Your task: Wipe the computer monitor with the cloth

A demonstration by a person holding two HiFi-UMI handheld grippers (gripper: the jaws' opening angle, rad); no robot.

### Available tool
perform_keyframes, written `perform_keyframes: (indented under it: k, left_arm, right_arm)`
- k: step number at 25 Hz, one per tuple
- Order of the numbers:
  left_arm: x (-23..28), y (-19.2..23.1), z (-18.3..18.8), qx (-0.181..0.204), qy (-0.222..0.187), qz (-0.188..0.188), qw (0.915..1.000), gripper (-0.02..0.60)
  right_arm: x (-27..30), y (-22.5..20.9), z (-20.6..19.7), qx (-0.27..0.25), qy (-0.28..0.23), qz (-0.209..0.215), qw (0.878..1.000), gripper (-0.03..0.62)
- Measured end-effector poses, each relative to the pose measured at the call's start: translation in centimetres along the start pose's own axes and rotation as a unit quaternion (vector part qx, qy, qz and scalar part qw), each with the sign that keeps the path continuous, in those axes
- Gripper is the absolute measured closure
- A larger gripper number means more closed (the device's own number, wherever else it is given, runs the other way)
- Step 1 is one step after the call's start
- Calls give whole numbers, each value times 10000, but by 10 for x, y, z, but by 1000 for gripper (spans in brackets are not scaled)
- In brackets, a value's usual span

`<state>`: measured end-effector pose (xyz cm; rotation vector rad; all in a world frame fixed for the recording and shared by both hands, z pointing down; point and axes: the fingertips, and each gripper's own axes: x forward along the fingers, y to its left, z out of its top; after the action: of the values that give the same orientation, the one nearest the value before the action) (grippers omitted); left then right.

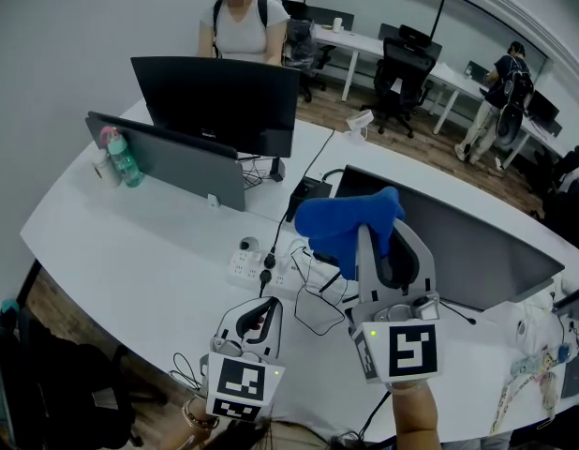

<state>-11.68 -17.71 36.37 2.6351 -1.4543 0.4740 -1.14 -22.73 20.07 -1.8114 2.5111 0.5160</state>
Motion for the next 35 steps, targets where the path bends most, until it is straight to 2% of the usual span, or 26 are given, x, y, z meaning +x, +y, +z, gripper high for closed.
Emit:
perform_keyframes:
  k: [17,26,35]
  left_arm:
    - [8,8,-4,-26,47,-192,9998,572]
    - [16,16,-7,23,51,-373,9993,572]
    - [23,30,-15,69,149,-582,9982,572]
  right_arm:
    - [26,-3,20,-416,-209,-205,9987,522]
    - [43,-9,14,-488,-100,-405,9979,522]
    - [62,-22,1,-519,155,-821,9952,522]
